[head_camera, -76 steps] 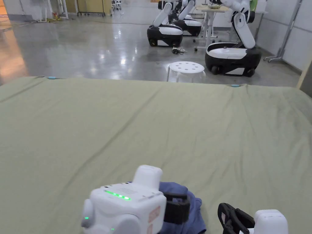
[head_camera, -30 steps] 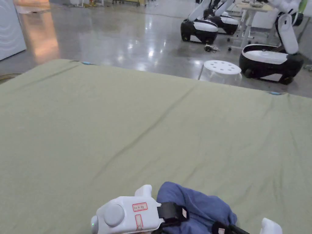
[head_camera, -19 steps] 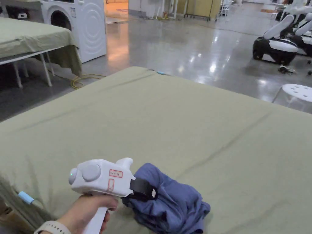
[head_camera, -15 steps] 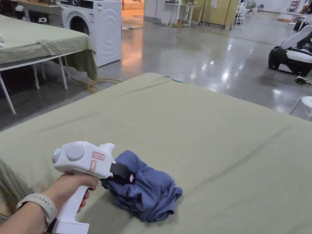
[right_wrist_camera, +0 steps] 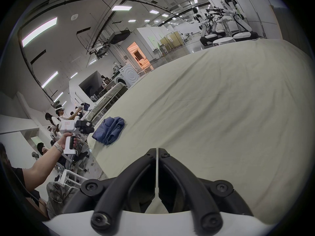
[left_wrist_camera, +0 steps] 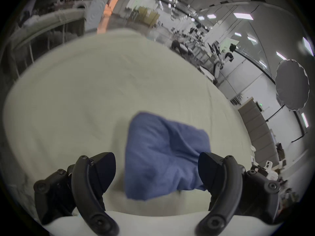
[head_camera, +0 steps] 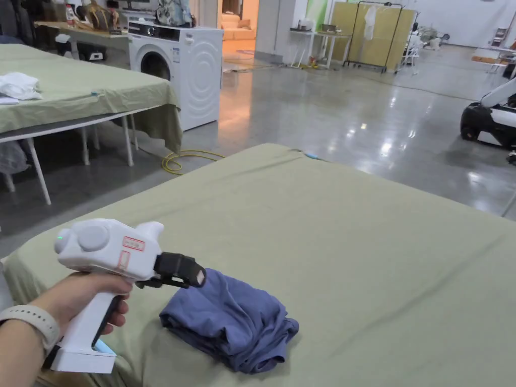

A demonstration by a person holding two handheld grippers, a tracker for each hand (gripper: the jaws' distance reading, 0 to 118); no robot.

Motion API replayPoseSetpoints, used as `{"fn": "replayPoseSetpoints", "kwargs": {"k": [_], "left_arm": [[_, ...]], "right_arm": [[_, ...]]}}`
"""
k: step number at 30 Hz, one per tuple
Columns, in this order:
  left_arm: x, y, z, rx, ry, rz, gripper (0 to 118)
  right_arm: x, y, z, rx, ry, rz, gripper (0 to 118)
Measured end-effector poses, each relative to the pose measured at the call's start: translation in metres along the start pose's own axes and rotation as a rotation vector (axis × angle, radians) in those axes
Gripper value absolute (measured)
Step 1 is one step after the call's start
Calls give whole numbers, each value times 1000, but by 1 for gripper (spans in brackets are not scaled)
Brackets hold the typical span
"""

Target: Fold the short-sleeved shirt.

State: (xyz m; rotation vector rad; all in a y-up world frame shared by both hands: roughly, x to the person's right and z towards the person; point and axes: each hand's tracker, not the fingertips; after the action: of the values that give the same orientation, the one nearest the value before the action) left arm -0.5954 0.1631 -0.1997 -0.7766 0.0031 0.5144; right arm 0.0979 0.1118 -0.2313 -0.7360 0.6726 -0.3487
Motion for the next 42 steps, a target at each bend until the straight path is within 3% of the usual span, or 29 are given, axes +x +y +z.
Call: {"fn": "replayPoseSetpoints", "kwargs": {"k": [4,5,6,7,8,9,11,13,15,17,21,24,25,26,28,31,33,35,37,39,42], "left_arm": [[82,-9,28,169,107,-191,101],[115,-18,27,220,109,-264,94],[151,-27,25,288,115,-315,77],[198,-44,21,360,135,-361,49],[230,-55,15,422,163,-413,10],[267,-69,10,504,182,-463,8],[316,-84,-1,578,88,-466,7],[373,-103,-8,611,33,-483,7],[410,-118,-11,617,13,-525,7],[435,-136,-8,645,13,-569,7],[457,-150,-5,634,2,-557,7],[460,-147,-7,612,27,-587,7],[460,-146,-6,610,24,-584,7],[459,-145,-5,608,14,-575,7],[459,-144,-2,619,5,-565,15],[459,-143,2,632,7,-574,22],[457,-142,4,630,-7,-571,49],[458,-143,4,627,-12,-573,89],[456,-144,6,660,-12,-568,95],[456,-142,6,659,-2,-554,118],[453,-141,9,687,13,-535,118]], "right_arm": [[-1,9,26,80,-66,29,6],[-1,16,37,113,-95,33,6],[-1,26,49,155,-139,38,6],[-3,36,60,203,-201,52,6],[-4,47,71,241,-263,79,6],[-6,60,84,286,-327,124,6],[-16,80,104,379,-427,251,6],[-24,96,117,437,-576,416,6],[-29,107,126,447,-635,481,6],[-29,111,134,462,-680,473,7],[-24,111,147,489,-627,382,7],[-26,109,149,500,-625,395,7],[-28,110,149,506,-618,394,8],[-29,111,151,515,-604,392,17],[-32,113,154,538,-590,384,36],[-34,116,156,541,-578,376,38],[-36,116,154,541,-584,380,42],[-37,115,152,543,-591,387,59],[-38,114,151,542,-579,390,77],[-42,113,149,547,-574,397,85],[-49,114,147,542,-599,410,85]]}}
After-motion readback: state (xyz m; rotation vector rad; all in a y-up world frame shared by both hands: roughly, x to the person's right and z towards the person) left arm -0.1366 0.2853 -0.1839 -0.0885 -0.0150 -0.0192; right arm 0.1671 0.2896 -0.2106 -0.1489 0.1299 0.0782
